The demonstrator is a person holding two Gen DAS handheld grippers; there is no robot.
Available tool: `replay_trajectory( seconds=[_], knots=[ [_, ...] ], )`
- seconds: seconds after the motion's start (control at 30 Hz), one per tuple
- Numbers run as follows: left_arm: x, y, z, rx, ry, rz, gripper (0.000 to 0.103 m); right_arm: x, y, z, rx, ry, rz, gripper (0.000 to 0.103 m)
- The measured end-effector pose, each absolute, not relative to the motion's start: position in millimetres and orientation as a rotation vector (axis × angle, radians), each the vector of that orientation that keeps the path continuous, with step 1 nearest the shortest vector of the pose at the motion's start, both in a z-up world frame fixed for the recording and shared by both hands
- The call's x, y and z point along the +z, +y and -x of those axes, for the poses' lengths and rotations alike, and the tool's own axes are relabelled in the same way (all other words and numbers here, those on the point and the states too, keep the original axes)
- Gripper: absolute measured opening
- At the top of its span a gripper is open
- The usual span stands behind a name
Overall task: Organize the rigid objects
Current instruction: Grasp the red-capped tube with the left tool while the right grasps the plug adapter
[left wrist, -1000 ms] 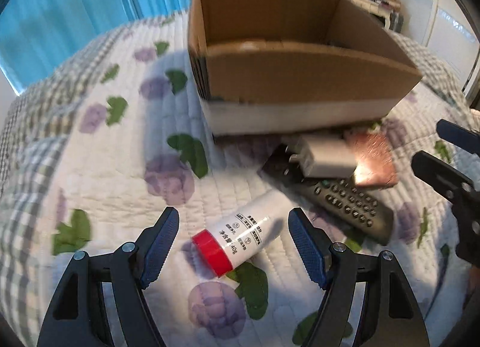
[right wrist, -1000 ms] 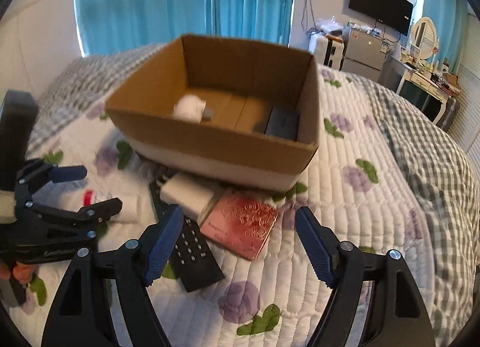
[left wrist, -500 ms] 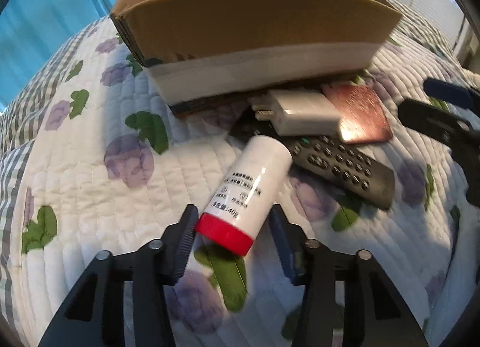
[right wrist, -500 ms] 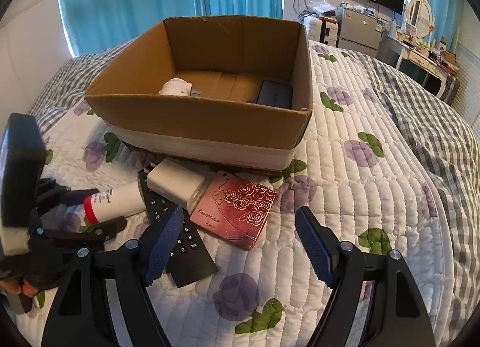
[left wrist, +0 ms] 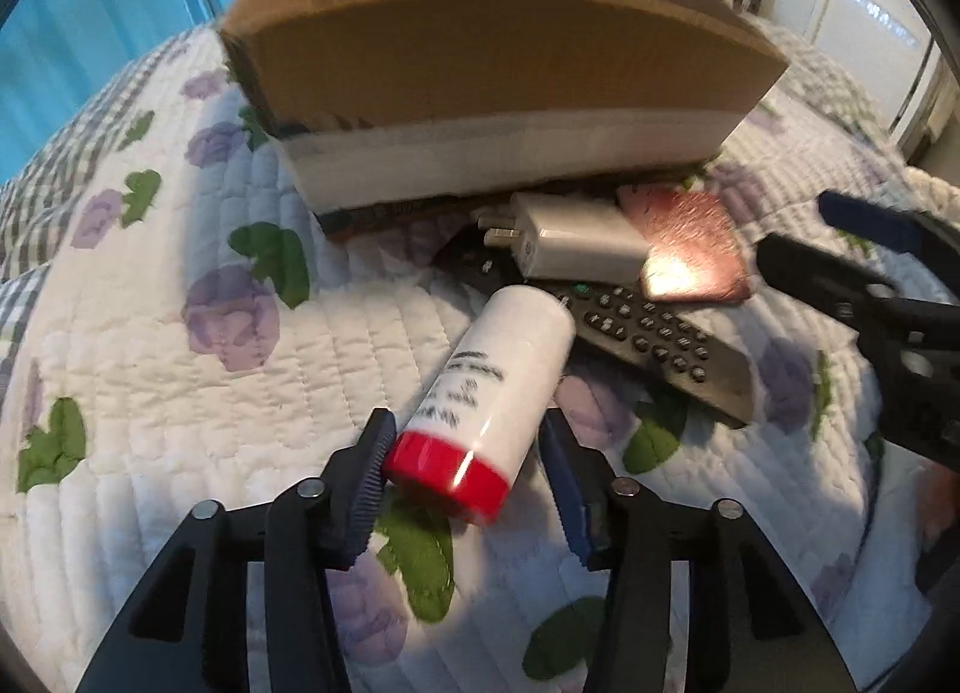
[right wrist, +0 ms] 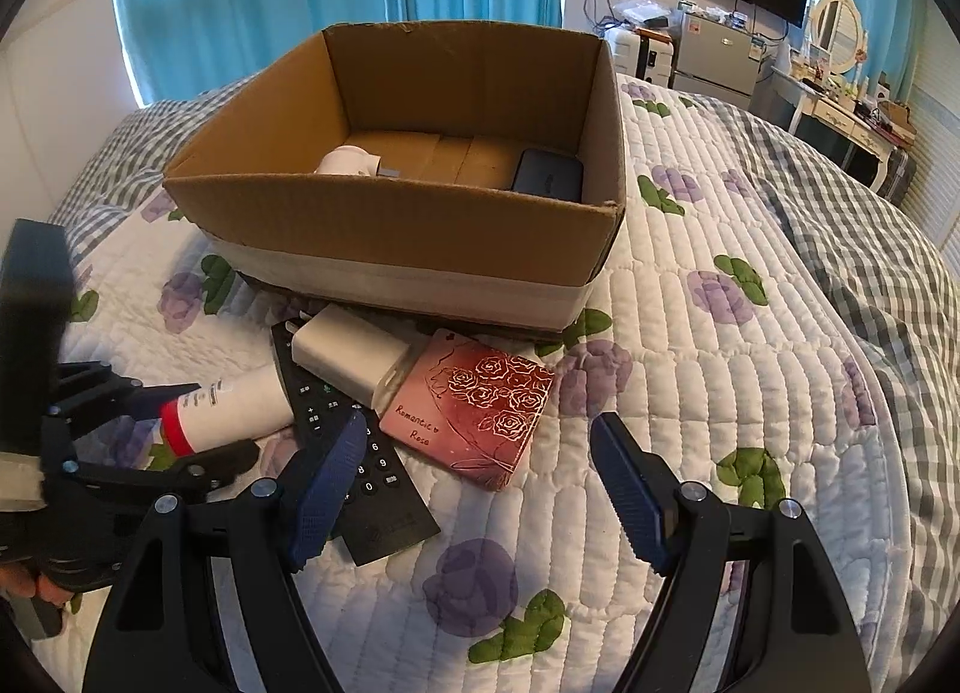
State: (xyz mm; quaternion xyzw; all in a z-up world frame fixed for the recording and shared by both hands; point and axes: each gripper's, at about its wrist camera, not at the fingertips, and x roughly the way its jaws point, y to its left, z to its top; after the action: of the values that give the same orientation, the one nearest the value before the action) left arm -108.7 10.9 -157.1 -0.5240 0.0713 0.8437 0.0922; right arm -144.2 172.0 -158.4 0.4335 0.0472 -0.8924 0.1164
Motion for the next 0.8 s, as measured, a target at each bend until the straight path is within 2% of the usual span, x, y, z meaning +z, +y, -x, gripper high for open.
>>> replay_trajectory(
  seconds=[0.13,0.33,0.57,0.7,0.73,0.8],
  knots=[
    [-136.8,-2.9,96.3,2.589,0.122,1.463,0.039,-157.5,167.2,144.4,-2.594,0.126,-1.24,0.077],
    [-128.7,-36.9,108.0,2.657,-0.025,1.437,0.038,-169.1,140.5,158.8,-2.511,0.154,-1.227,0.077],
    [-118.6,-32.9,120.6,2.752,-0.049,1.401,0.037,-191.4,113.4,188.0,-2.439,0.113,-1.274,0.077],
    [-116.6,-32.2,121.3,2.77,-0.032,1.403,0.037,-201.2,104.8,191.4,-2.433,0.136,-1.286,0.069],
    [-117.3,-31.4,122.2,2.772,-0.026,1.403,0.037,-200.9,104.2,192.1,-2.432,0.133,-1.282,0.063],
    [-118.0,-31.0,122.7,2.773,-0.011,1.404,0.037,-200.3,103.5,192.5,-2.428,0.127,-1.281,0.063]
  ],
)
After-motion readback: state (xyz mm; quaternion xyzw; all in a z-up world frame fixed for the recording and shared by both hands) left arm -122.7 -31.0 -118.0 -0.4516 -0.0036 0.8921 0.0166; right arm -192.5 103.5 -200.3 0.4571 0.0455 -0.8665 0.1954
